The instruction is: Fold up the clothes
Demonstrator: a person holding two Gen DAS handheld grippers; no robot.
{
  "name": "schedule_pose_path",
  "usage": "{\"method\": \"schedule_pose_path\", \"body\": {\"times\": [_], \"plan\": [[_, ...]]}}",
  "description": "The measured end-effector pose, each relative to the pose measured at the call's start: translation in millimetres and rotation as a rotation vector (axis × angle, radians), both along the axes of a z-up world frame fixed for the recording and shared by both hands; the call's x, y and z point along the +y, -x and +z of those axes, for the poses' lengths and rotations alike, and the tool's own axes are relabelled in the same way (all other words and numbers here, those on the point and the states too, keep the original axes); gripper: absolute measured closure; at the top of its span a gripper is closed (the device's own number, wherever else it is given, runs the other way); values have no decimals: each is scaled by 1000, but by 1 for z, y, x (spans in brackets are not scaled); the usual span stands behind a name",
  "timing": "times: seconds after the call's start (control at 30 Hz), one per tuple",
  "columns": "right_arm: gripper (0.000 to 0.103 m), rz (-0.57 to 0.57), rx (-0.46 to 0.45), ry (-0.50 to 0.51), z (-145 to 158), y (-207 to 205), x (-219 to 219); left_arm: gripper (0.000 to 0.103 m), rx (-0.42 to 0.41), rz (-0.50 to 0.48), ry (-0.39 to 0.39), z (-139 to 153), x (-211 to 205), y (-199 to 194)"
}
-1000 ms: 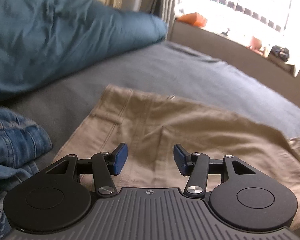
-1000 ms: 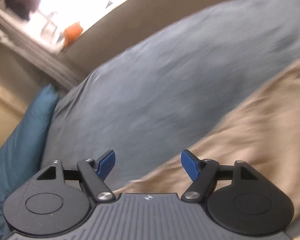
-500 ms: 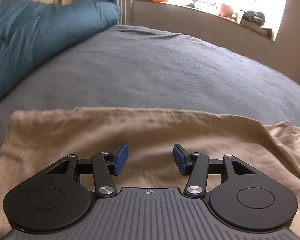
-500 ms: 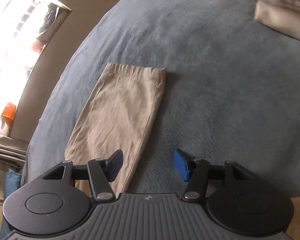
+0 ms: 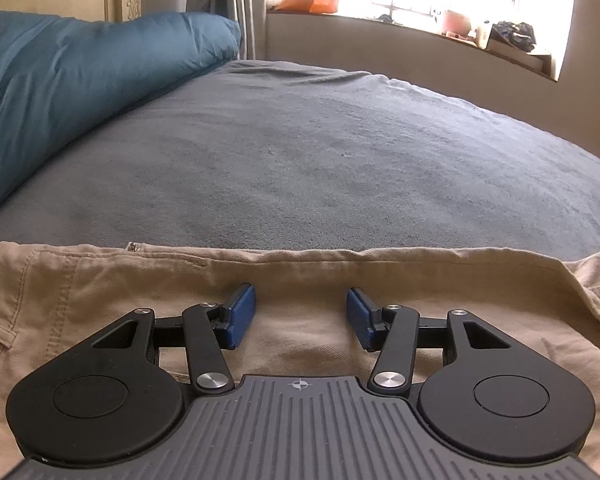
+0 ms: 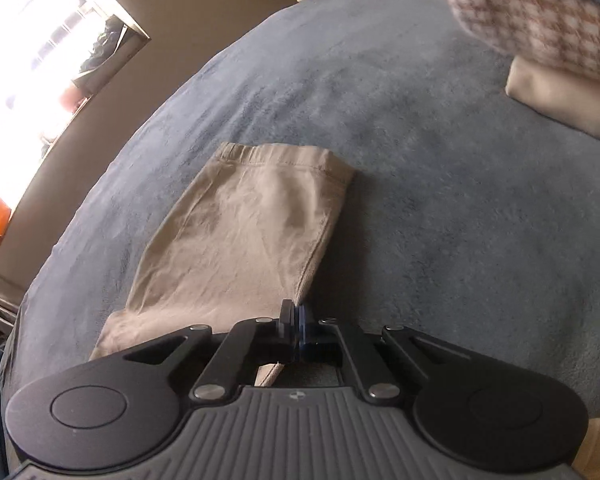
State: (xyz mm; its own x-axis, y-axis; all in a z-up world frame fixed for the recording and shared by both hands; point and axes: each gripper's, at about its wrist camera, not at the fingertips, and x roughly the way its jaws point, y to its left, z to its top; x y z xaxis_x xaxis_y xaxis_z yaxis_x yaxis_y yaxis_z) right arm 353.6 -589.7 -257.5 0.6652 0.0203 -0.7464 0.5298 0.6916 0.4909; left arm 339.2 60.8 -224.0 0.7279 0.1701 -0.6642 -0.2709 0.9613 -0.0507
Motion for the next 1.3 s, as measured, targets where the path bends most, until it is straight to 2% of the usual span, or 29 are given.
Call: {"method": "schedule_pose_path", "body": {"times": [0.1,0.17,0.23,0.27,0.3,0.43,0.5,0.53,0.57,0.67,0.73,0.8,0.83,0.87,0.93,1.0,1.03,1.13,1.2,1.3], "plan": [[102,-43,-9,-75,-10,1,-10,52,-3,-1,0,-1,0,-2],[99,-96,-58,-163,-14,5,-24,52,-8,-2,3,-2,1,-2],[85,-163,-118,-227,-15,11,-42,51,-13,-2,7,-3,2,-3],[72,-194,-141,-245,-16,12,-51,51,-16,-2,4,-3,1,-2],[64,-217,-147,-258,-18,10,-59,51,-17,-4,-3,-4,0,-2],[64,-234,-149,-317,-29,-14,-78,51,-16,-4,-16,-4,-2,-3],[68,-220,-148,-280,-27,-28,-76,51,-15,-4,-15,-4,-2,-3],[77,-205,-144,-244,-23,-34,-73,51,-14,-4,-16,-4,-2,-3],[93,-175,-135,-183,-17,-40,-67,51,-13,-4,-13,-3,-2,-3],[94,-139,-214,0,8,-36,-47,51,-12,-3,-4,-3,-1,-3],[94,-185,-192,13,4,-28,-48,51,-10,-2,-2,-3,-1,-4],[94,-250,-117,-46,-14,-23,-59,51,-8,-2,0,-3,-1,-4],[94,-279,-114,-100,-23,-19,-64,51,-7,-3,3,-3,0,-5],[92,-300,-138,-125,-25,-14,-67,50,-7,-3,5,-3,1,-5],[85,-332,-163,-93,-19,-8,-66,50,-5,-6,9,-3,2,-6],[63,-377,-159,11,-5,-6,-64,50,-4,-5,18,-3,3,-6],[64,-380,-158,53,2,-7,-61,50,-3,-4,21,-3,4,-6],[64,-255,-144,157,26,-22,-39,49,-1,-2,26,-3,4,-7],[64,-11,-119,205,43,-43,2,49,0,0,27,-3,4,-7],[64,405,-59,225,62,-72,91,48,-5,2,27,-4,3,-7]]}}
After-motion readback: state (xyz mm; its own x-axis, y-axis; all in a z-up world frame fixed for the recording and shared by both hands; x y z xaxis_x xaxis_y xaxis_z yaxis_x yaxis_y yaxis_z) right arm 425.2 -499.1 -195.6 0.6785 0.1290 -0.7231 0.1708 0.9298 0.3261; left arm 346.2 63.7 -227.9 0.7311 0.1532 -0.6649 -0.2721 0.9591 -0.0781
